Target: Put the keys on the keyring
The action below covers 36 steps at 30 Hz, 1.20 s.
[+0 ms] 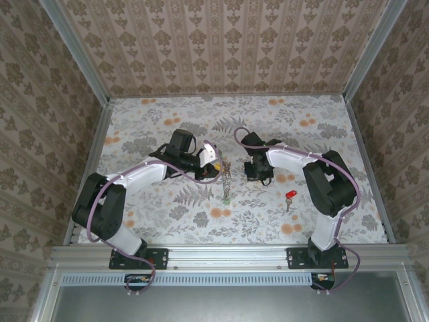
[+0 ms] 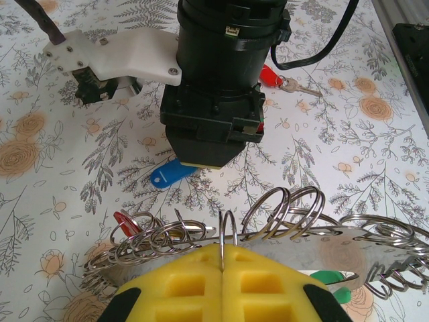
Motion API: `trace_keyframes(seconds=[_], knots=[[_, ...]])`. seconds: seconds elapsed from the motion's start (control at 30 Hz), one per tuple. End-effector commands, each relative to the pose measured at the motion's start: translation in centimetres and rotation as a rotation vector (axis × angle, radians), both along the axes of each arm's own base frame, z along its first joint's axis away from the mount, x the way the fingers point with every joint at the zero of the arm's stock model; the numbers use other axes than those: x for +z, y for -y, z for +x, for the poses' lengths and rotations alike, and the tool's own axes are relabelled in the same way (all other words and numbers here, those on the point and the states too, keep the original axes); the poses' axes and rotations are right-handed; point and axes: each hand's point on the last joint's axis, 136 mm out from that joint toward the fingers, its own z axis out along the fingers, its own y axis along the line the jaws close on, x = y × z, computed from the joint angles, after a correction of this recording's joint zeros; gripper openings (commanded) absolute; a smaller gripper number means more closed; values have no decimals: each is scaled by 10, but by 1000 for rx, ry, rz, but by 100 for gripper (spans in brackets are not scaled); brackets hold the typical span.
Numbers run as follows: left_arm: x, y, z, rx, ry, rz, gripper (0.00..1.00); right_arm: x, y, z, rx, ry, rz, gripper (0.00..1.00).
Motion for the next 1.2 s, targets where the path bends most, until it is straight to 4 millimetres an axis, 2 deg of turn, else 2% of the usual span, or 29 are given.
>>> trace_keyframes(seconds=[0.0, 0.2, 0.57, 0.7, 0.83, 1.0, 1.17], knots=[[17, 0, 0, -24, 37, -32, 0, 4, -9, 0, -4, -5, 44, 19], [17, 0, 0, -24, 37, -33, 0, 7, -6, 4, -30, 15, 26, 12], [17, 0, 1, -24, 36, -31, 0, 11, -4, 3, -25, 17, 11, 15], [17, 0, 1, -24, 35, -30, 0, 11, -4, 2, -26, 16, 18, 8], [18, 1, 1, -25, 34, -32, 0, 17, -2, 2, -32, 35, 15, 7], [19, 1, 1, -24, 36, -35, 0, 48, -4, 5, 17, 140, 69, 5], [20, 0, 1, -22, 40, -35, 0, 102, -15, 10, 224, 411, 178, 3]])
